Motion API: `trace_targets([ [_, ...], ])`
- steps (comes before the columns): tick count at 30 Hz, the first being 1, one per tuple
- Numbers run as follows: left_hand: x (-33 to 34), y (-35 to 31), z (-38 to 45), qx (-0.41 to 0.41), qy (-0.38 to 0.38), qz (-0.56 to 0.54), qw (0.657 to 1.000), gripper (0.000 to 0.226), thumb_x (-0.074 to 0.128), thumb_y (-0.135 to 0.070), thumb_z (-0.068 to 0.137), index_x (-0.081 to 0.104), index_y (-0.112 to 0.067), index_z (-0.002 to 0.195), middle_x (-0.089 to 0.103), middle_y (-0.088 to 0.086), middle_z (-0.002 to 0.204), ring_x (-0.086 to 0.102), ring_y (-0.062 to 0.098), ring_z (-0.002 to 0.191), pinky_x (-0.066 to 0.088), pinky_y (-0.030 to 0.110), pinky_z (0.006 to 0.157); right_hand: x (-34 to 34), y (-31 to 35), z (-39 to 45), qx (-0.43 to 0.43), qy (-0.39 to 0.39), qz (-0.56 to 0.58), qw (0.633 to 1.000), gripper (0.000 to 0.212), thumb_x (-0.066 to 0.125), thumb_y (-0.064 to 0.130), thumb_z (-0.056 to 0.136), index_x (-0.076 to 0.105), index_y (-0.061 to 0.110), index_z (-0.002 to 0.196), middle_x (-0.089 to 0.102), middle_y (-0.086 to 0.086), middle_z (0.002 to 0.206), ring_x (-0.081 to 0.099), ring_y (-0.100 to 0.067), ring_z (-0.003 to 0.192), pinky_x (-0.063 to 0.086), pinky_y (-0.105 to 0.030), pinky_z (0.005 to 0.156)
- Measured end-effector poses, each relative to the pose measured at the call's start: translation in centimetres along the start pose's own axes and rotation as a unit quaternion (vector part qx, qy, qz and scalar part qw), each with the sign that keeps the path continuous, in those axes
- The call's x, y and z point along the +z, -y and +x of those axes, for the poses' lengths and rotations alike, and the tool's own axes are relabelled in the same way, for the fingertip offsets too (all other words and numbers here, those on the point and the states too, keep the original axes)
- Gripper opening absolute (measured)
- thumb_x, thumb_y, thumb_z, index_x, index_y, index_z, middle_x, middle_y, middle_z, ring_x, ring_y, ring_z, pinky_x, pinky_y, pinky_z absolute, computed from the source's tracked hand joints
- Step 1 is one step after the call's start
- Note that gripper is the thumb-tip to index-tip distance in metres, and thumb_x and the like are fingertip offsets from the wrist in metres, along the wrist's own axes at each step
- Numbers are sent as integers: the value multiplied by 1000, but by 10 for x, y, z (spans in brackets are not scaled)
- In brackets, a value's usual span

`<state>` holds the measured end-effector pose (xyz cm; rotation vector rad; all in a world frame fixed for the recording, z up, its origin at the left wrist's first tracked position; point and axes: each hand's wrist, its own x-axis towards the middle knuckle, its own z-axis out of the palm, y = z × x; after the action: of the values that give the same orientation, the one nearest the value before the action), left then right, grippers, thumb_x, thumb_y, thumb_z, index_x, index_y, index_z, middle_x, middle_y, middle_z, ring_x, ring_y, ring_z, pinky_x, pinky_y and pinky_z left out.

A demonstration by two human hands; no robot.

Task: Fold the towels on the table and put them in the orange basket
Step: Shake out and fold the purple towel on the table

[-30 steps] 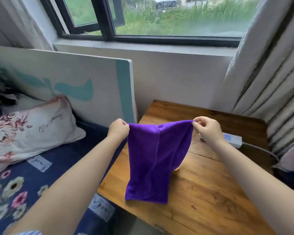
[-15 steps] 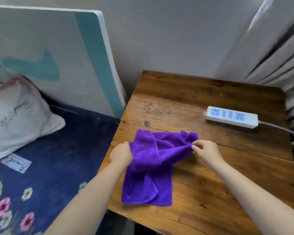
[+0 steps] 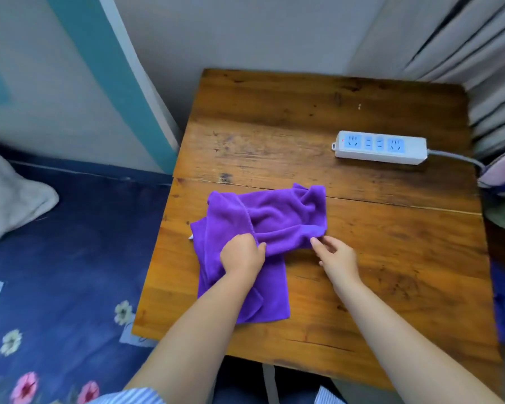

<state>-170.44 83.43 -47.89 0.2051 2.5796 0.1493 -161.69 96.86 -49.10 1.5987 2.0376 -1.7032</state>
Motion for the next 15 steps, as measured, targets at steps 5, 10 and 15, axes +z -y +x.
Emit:
trace_targets([
  [5,-3,6,8,9,-7,-2,1000,24,46,-11,85,61,-1,99,63,15,108,58,35,101,45,35,73,5,4,0,-30,-51,-16,998,6,63,13,82,66,8,81,59,-7,76,53,-22,75,48,-38,78],
  [10,-16,24,12,-24,-22,-101,994,20,47,-14,83,60,0,89,64,18,103,57,36,100,44,34,75,7,6,-7,-21,-88,-3,996,11,56,12,86,57,11,76,57,-8,76,51,-22,74,43,-32,73],
  [15,-63,52,11,23,-85,-271,958,19,50,-9,84,62,-3,70,63,17,76,56,29,79,38,32,65,-11,31,-16,-22,-102,57,993,17,49,9,89,55,11,73,53,-2,62,48,-13,56,41,-20,50],
])
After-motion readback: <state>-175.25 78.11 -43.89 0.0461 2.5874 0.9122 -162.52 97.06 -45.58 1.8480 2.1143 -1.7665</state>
